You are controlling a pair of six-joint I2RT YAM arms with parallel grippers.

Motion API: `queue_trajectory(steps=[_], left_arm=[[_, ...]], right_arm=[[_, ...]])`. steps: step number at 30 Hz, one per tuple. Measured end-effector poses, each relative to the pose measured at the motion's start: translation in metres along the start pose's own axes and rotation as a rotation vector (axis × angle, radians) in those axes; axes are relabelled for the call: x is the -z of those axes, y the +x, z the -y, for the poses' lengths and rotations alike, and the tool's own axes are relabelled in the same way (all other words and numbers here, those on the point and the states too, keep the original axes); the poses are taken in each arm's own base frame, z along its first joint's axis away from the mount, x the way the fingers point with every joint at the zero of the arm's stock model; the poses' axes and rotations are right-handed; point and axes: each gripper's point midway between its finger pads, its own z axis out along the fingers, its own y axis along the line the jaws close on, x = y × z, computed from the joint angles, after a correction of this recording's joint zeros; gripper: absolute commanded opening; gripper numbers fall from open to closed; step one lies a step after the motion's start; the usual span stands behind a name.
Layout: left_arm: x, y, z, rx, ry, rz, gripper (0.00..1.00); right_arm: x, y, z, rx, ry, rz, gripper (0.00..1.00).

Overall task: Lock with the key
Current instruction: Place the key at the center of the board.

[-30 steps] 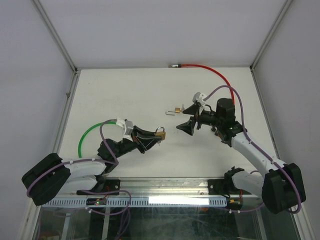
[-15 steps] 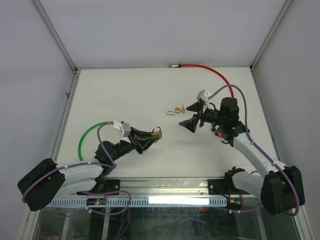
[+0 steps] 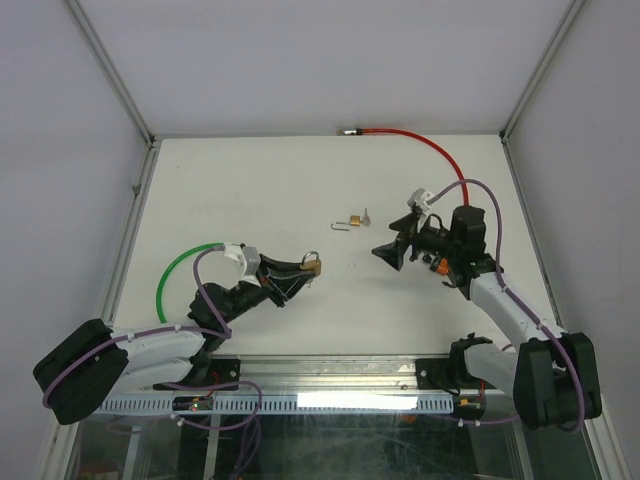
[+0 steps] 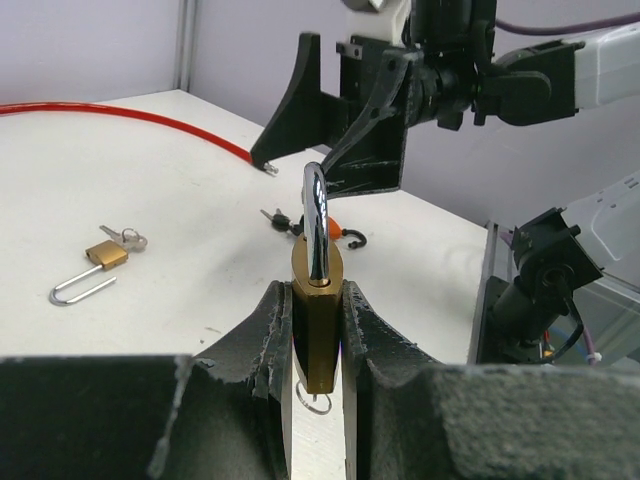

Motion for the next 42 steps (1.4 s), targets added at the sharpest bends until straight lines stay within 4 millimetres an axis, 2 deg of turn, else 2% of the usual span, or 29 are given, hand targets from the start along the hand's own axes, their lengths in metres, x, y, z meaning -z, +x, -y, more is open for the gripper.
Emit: queue_trajectory(steps=[2, 4, 6, 11, 15, 18, 23, 26, 31, 37, 42], left_arm=[[0.000, 0.000, -0.001, -0.007, -0.003, 0.001, 0.00], [0.000, -0.001, -0.004, -0.017, -0.014, 0.004, 0.00], [0.000, -0.002, -0.007, -0.024, -0.025, 0.007, 0.00], [0.001, -0.002, -0.011, -0.029, -0.037, 0.007, 0.00], [0.001, -0.002, -0.013, -0.032, -0.043, 0.008, 0.00], [0.001, 0.001, -0.014, -0.034, -0.050, -0.004, 0.00], [0.003, 0.004, -0.020, -0.047, -0.068, -0.021, 0.00], [0.003, 0.005, -0.021, -0.052, -0.071, -0.022, 0.00], [0.004, 0.006, -0.024, -0.056, -0.082, -0.029, 0.00], [0.005, 0.010, -0.031, -0.069, -0.106, -0.043, 0.00], [0.002, 0.021, -0.038, -0.062, -0.128, -0.085, 0.00]], right_arm=[[0.009, 0.015, 0.021, -0.039, 0.099, -0.013, 1.00], [0.024, 0.039, 0.060, -0.091, 0.331, -0.046, 1.00], [0.038, 0.059, 0.083, -0.122, 0.473, -0.071, 1.00], [0.051, 0.100, 0.110, -0.116, 0.656, -0.085, 1.00], [0.052, 0.115, 0.128, -0.113, 0.733, -0.075, 1.00], [0.055, 0.119, 0.137, -0.094, 0.789, -0.033, 1.00], [0.062, 0.131, 0.133, -0.081, 0.819, -0.002, 1.00], [0.063, 0.120, 0.140, -0.070, 0.841, 0.035, 1.00], [0.068, 0.094, 0.169, -0.100, 0.933, 0.100, 1.00], [0.074, 0.097, 0.174, -0.135, 0.971, 0.097, 1.00], [0.069, 0.100, 0.170, -0.135, 0.927, 0.085, 1.00]])
